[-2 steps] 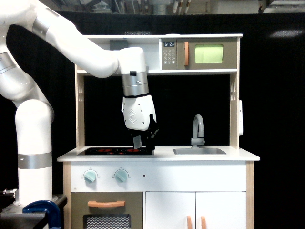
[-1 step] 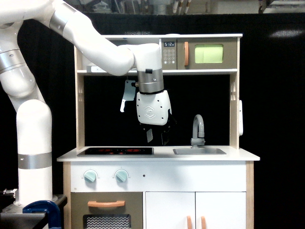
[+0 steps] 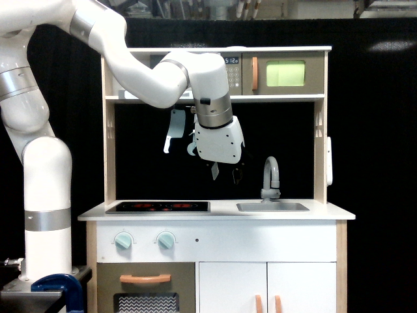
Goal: Open the oven door
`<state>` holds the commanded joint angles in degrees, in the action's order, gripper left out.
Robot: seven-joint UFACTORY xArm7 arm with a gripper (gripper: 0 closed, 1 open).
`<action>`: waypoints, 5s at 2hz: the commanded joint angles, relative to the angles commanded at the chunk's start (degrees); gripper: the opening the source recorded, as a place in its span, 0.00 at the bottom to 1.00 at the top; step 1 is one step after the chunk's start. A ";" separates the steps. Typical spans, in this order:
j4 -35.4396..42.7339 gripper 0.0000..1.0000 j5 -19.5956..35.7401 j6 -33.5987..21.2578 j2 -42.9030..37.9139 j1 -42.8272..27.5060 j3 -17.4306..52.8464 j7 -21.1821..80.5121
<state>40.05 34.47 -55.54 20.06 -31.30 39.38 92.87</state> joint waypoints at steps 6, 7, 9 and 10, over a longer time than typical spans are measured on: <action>31.38 1.00 22.41 -19.44 -13.04 -5.42 -6.85 -4.71; 42.44 1.00 24.32 -21.68 -18.75 -4.56 -9.70 -10.81; 48.71 1.00 24.63 -22.36 -21.20 -2.33 -13.69 -15.29; 48.83 1.00 23.87 -21.72 -20.19 -2.07 -15.33 -16.94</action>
<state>88.88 58.34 -77.25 -0.13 -33.37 24.05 75.93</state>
